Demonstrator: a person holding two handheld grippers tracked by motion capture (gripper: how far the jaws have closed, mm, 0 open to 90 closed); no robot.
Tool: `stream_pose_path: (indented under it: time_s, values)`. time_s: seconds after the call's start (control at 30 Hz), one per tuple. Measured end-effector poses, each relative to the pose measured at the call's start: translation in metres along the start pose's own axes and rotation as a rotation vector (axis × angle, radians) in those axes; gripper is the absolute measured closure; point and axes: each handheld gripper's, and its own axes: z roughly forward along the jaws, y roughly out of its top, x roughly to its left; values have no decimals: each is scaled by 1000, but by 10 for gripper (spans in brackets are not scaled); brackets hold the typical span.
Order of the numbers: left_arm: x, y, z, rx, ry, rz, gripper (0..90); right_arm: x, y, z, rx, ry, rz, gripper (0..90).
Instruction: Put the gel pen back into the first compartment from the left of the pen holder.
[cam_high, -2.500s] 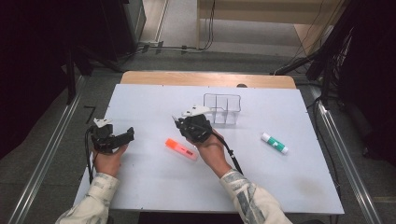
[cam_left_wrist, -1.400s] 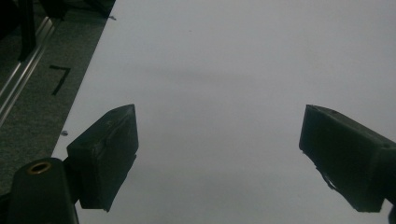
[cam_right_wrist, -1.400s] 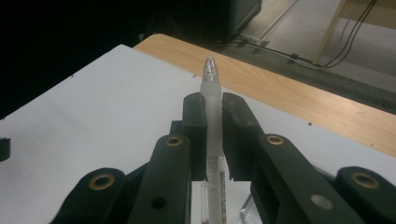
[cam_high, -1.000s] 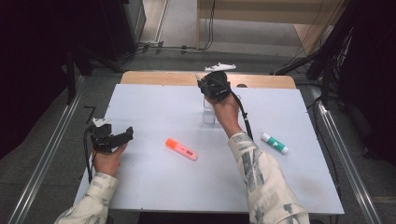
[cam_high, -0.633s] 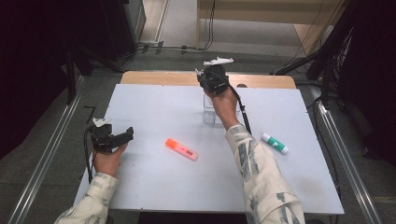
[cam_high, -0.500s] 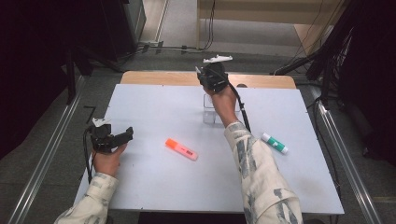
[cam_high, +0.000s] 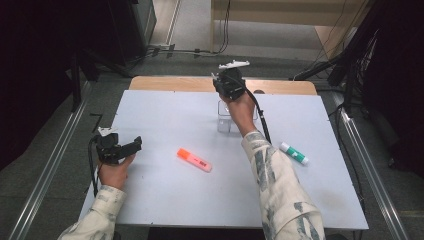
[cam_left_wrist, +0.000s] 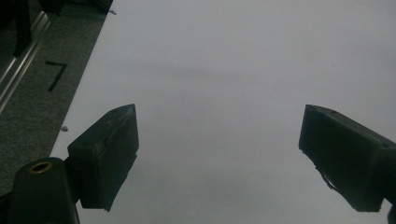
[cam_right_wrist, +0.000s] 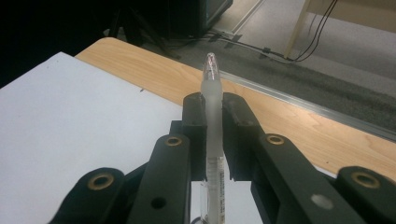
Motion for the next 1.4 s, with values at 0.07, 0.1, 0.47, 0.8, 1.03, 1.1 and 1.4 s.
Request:
stream_pose_path:
  time_s: [0.07, 0.1, 0.47, 0.8, 1.03, 1.1, 1.4]
  values:
    - [0, 0, 0, 0, -1, 0, 123, -2, -3, -1, 3, 2, 7, 777]
    - [0, 0, 0, 0, -1, 2, 124, -2, -4, -2, 4, 4, 10, 777]
    - [-2, 0, 1, 1, 4, 15, 124, -6, -27, -8, 39, 28, 16, 770]
    - [-2, 0, 2, 5, 2, 15, 124, -4, -40, -7, 81, 37, 7, 687]
    - [-2, 0, 2, 7, 4, 16, 124, -9, -45, -19, 51, 53, 18, 595]
    - [-2, 0, 1, 7, 5, 15, 123, -11, -46, -24, 42, 59, 17, 551]
    - [-2, -1, 1, 6, 6, 16, 123, -14, -62, -48, 22, 102, 34, 414]
